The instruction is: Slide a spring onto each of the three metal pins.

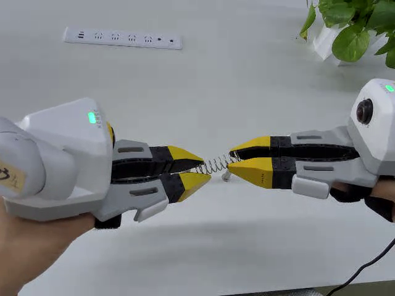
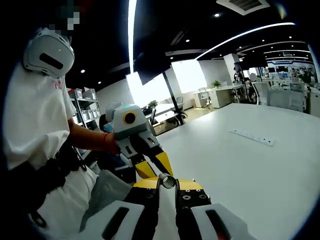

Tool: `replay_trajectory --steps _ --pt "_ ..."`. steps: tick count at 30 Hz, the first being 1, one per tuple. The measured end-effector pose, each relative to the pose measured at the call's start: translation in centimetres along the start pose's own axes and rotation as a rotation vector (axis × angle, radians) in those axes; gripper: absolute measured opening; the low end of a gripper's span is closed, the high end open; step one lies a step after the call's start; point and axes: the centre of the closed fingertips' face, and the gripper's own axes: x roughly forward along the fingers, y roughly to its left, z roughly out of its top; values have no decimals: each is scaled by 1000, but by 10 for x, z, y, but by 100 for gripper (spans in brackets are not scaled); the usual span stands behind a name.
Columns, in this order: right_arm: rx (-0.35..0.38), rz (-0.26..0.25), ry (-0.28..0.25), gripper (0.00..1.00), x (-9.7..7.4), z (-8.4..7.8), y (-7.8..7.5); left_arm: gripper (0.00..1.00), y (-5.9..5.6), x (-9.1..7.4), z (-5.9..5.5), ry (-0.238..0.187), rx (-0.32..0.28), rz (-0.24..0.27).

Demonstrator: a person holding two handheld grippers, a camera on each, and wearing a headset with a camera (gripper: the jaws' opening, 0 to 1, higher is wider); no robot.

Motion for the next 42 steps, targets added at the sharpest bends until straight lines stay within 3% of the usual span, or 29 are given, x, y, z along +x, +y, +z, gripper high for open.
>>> replay_trajectory --steps 22,42 --pt "-56 15 45 7 1 8 11 7 -8 3 0 9 16 -34" --pt "-176 31 141 7 3 11 14 6 -13 8 -3 36 61 -57"
